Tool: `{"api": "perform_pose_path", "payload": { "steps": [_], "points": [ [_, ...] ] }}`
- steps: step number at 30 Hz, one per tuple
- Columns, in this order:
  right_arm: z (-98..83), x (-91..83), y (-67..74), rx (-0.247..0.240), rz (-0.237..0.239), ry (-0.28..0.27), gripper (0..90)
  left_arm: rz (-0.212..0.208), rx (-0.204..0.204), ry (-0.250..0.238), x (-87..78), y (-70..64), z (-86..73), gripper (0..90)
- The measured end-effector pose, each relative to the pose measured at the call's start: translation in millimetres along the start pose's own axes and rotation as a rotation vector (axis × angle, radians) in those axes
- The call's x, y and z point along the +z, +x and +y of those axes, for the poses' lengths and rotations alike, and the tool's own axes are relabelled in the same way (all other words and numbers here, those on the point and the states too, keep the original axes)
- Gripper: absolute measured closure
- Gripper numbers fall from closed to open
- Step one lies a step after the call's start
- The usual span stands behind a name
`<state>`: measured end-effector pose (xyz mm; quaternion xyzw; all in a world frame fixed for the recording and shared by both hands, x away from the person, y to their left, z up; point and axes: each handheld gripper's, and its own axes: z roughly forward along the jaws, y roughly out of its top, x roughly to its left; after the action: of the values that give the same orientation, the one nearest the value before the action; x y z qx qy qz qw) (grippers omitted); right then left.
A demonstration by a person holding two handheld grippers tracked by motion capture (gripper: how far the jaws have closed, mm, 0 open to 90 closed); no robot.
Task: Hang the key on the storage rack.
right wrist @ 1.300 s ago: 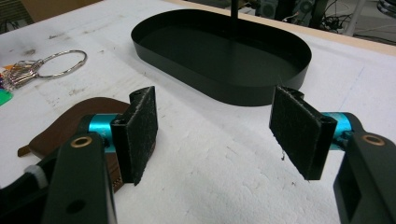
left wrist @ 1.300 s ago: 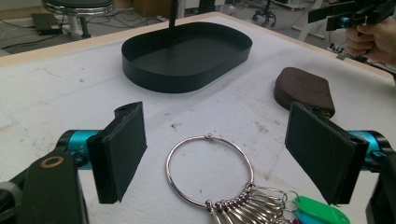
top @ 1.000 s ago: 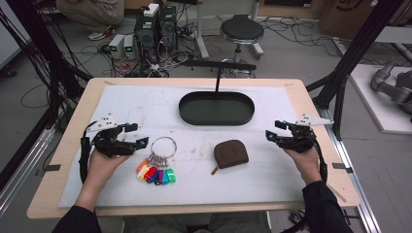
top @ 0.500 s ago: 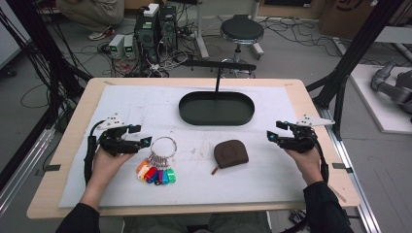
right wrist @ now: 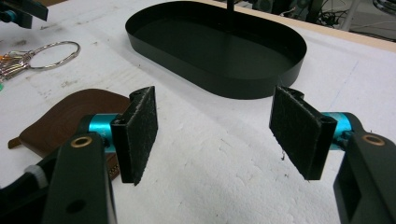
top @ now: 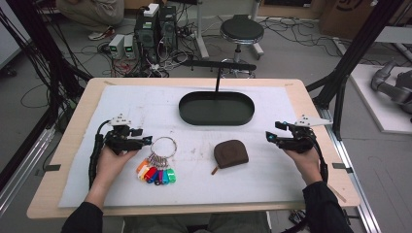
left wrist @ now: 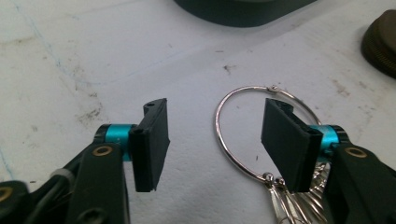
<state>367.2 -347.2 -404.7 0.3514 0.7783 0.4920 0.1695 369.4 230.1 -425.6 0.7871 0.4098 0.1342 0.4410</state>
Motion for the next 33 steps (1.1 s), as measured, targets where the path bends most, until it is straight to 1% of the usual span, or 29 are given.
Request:
{"api": "perform_pose_path", "payload": {
  "steps": [1,2,3,4,5,6,7,8,9,12,13,14,15,20,21,23,24,26,27,28,29,30,31,32,33],
  "points": [
    [0.1,0.1,0.2,0.000,0.000,0.002,33.4,0.027,-0.007,0.015,3.1,-1.2,0.4,42.6],
    [0.0,0.4,0.2,-0.001,0.001,0.002,33.4,0.035,-0.017,0.016,5.2,-2.0,0.3,42.8],
    [0.0,0.7,0.4,-0.002,0.000,0.002,33.4,0.038,-0.019,0.029,6.5,-1.9,0.3,43.9],
    [0.0,0.9,0.6,0.000,0.001,0.004,33.4,0.040,-0.031,0.035,8.5,-2.6,0.2,45.1],
    [0.0,1.1,0.4,-0.004,0.000,0.005,33.3,0.040,-0.029,0.046,10.1,-2.7,0.1,45.4],
    [0.0,1.1,0.4,-0.004,0.000,0.005,33.3,0.040,-0.029,0.046,10.1,-2.7,0.1,45.5],
    [0.0,0.9,0.7,-0.002,0.000,0.006,33.4,0.045,-0.030,0.060,12.3,-4.2,0.1,46.2],
    [0.0,0.9,0.7,-0.002,0.000,0.006,33.4,0.045,-0.030,0.060,12.3,-4.2,0.1,46.7],
    [0.0,0.8,0.4,-0.003,-0.002,0.002,33.4,0.046,-0.022,0.071,14.0,-5.1,0.1,47.5],
    [-0.1,0.5,0.2,0.000,0.000,0.003,33.4,0.049,-0.022,0.082,15.9,-5.6,-0.4,48.8],
    [-0.2,0.9,-0.2,0.000,-0.002,0.005,33.4,0.050,-0.021,0.097,17.8,-5.7,-1.0,49.0],
    [-0.2,0.9,-0.2,0.000,-0.002,0.005,33.4,0.050,-0.021,0.097,17.8,-5.7,-1.0,49.8],
    [-0.3,1.1,-0.2,-0.002,-0.004,0.007,33.4,0.051,-0.014,0.109,18.6,-5.7,-1.1,50.9],
    [-0.3,1.0,-0.1,-0.002,-0.003,0.006,33.4,0.066,-0.020,0.116,19.9,-5.5,-1.6,54.8],
    [-0.4,1.4,-0.3,-0.001,-0.002,0.006,33.4,0.064,-0.020,0.117,19.9,-5.2,-1.6,55.1],
    [-0.4,1.6,0.1,0.004,0.001,0.008,33.4,0.043,-0.030,0.112,20.7,-6.0,-1.5,56.3],
    [-0.4,1.6,0.1,0.004,0.001,0.008,33.4,0.043,-0.030,0.112,20.7,-6.0,-1.5,56.3],
    [-0.3,2.3,0.1,-0.007,-0.002,0.008,33.4,0.054,-0.009,0.136,24.9,-10.3,-0.9,57.9],
    [-0.2,2.6,0.7,-0.004,-0.001,0.012,33.4,0.056,-0.009,0.144,27.3,-11.8,-1.0,57.9],
    [-0.2,2.8,0.8,-0.006,-0.002,0.013,33.4,0.069,0.004,0.153,28.5,-13.3,-0.6,58.4],
    [-0.2,2.9,1.1,-0.008,-0.002,0.013,33.4,0.083,0.015,0.157,28.7,-14.3,0.1,60.1],
    [-0.2,2.9,1.1,-0.008,-0.002,0.013,33.4,0.083,0.015,0.157,28.7,-14.3,0.1,61.8],
    [-0.2,2.8,1.2,-0.009,-0.002,0.013,33.4,0.093,0.012,0.155,29.6,-15.5,0.5,61.8],
    [-0.1,2.4,1.4,-0.008,-0.001,0.013,33.4,0.117,0.028,0.160,30.9,-18.0,1.2,64.4],
    [-0.1,2.3,1.5,-0.006,-0.001,0.013,33.4,0.128,0.043,0.166,31.8,-20.4,1.7,65.2]
  ]
}}
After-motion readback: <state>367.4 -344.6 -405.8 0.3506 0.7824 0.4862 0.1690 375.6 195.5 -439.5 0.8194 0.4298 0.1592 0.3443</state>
